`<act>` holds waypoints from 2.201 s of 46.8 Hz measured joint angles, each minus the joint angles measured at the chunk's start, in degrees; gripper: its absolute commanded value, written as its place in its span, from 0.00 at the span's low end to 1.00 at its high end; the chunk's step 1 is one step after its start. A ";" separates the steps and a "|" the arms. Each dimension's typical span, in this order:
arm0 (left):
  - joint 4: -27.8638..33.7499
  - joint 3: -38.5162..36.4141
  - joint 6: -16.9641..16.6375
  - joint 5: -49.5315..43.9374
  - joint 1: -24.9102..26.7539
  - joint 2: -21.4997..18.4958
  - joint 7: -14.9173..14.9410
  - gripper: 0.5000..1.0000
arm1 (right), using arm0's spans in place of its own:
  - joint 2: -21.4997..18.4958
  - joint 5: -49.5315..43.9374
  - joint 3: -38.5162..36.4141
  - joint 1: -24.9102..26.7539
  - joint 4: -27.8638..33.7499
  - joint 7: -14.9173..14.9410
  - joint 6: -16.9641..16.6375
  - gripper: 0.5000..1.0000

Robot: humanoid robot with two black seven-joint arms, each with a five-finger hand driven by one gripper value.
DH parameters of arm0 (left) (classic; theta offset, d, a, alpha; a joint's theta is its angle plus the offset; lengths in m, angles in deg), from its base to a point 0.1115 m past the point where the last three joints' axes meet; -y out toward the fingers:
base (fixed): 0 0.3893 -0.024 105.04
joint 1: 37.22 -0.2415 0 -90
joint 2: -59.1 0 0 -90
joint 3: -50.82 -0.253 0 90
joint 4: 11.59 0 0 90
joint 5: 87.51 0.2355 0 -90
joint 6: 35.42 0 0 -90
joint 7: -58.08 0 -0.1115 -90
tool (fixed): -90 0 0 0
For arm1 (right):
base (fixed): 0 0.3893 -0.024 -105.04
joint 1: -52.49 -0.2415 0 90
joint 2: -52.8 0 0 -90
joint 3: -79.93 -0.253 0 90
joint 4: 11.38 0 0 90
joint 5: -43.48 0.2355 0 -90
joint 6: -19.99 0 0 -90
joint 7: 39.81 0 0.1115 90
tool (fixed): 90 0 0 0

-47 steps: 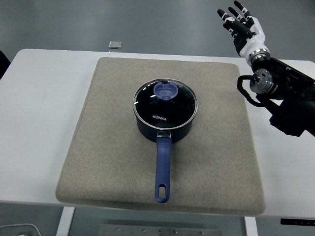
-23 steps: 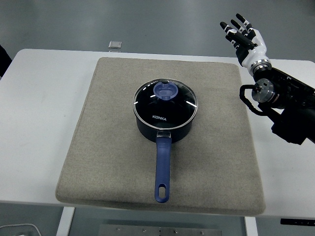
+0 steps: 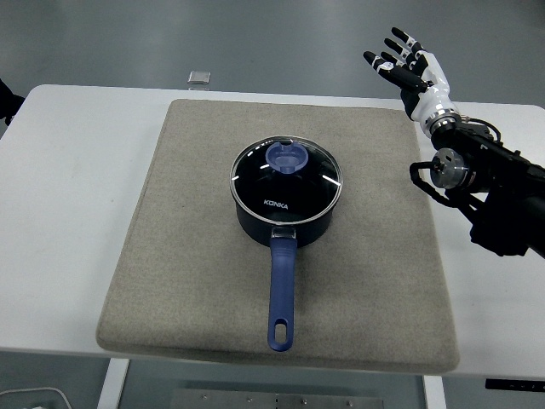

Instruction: Lift the pot lid and place it to the right of the pot.

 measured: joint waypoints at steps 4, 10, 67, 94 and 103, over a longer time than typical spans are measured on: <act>0.00 0.00 0.00 0.00 -0.01 0.00 0.01 1.00 | 0.05 -2.81 0.07 0.85 -0.12 0.02 -0.24 0.80; 0.00 -0.01 0.00 0.00 0.00 0.00 0.04 1.00 | 0.36 -5.42 0.04 1.20 -0.17 0.16 -1.37 0.80; 0.00 0.00 0.00 0.00 0.00 0.00 0.02 1.00 | 6.82 -30.58 3.24 -0.47 -0.31 8.43 -11.31 0.80; 0.00 0.00 0.00 0.00 0.00 0.00 0.03 1.00 | 9.28 -39.87 3.42 -2.31 -3.36 10.87 -16.11 0.80; 0.00 0.00 0.00 0.00 0.00 0.00 0.00 1.00 | 10.08 -45.79 3.33 -4.59 -4.73 10.88 -19.20 0.80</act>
